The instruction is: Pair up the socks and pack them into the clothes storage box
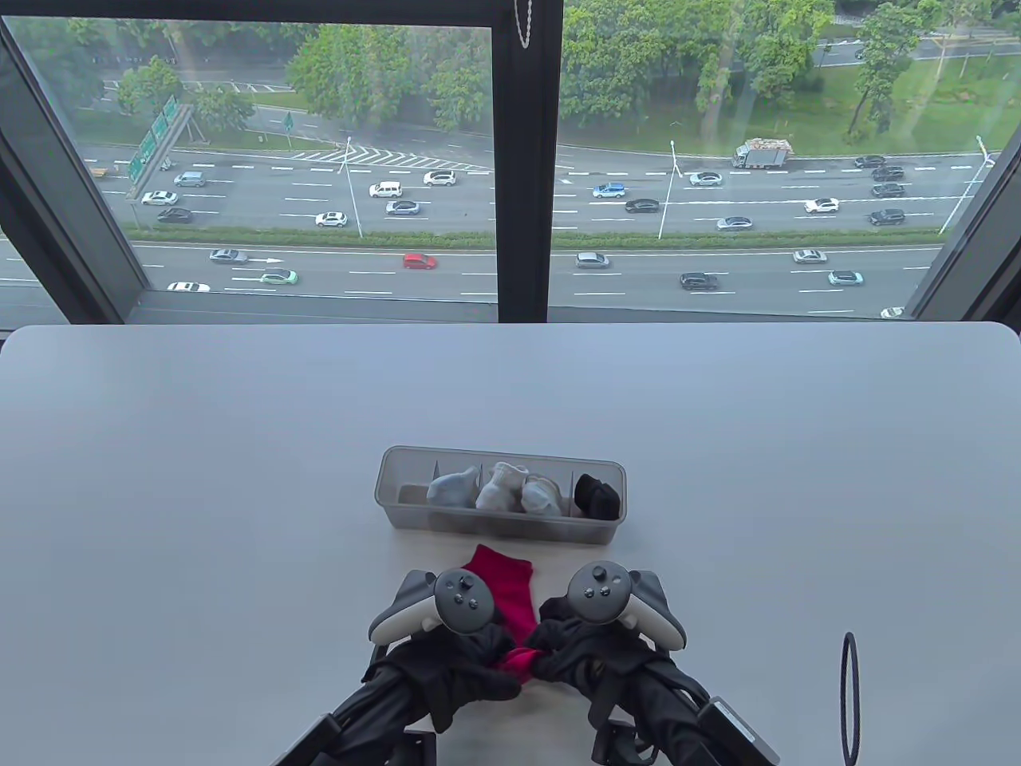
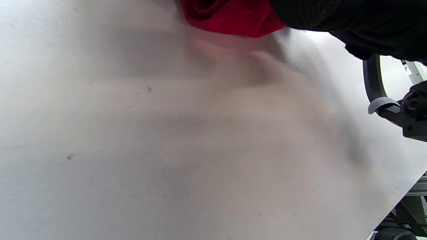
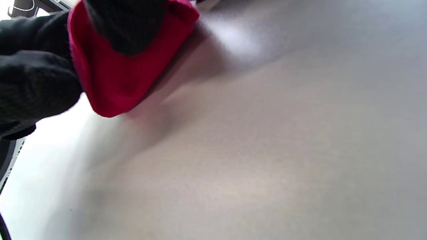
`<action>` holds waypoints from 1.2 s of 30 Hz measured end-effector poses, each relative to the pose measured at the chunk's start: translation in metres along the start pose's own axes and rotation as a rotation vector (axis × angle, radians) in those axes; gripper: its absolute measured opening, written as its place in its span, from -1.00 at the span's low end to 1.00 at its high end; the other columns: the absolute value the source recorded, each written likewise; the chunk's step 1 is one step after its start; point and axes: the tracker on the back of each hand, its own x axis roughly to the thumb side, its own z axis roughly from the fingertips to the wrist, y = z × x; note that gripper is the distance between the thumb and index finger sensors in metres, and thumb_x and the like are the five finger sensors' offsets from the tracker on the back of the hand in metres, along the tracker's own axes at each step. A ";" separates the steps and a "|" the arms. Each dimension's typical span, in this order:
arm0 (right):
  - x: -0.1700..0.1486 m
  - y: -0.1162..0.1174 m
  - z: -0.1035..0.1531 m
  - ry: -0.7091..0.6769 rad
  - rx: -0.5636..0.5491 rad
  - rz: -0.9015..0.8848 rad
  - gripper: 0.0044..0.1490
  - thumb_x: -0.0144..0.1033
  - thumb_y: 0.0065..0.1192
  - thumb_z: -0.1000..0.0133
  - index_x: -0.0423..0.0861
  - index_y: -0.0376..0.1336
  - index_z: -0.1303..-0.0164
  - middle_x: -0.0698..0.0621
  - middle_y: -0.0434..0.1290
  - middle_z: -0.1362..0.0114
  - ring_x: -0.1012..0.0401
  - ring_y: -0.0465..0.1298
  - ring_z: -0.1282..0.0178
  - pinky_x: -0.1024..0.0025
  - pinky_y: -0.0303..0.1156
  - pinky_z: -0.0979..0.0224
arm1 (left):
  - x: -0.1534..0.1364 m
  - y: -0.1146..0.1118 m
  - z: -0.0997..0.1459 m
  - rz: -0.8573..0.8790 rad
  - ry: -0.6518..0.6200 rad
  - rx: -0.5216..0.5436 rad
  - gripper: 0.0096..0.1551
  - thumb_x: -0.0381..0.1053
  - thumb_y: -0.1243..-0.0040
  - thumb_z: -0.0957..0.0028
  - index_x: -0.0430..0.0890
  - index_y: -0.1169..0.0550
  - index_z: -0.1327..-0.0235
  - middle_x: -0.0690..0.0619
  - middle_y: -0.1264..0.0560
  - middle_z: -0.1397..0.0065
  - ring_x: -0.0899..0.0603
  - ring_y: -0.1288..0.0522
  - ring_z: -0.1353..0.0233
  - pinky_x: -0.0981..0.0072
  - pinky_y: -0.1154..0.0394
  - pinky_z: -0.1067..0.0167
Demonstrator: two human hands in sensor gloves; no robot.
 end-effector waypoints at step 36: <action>0.001 0.003 -0.001 0.017 0.002 -0.140 -0.55 -0.09 0.00 -0.18 -0.08 0.35 -0.10 -0.04 -0.31 -0.63 0.08 -0.51 -0.57 0.05 -0.62 -0.51 | 0.005 -0.004 0.000 0.005 -0.007 0.076 -0.53 -0.08 0.03 -0.26 -0.22 -0.38 -0.37 -0.20 0.24 -0.69 -0.45 0.42 -0.61 -0.63 0.36 -0.33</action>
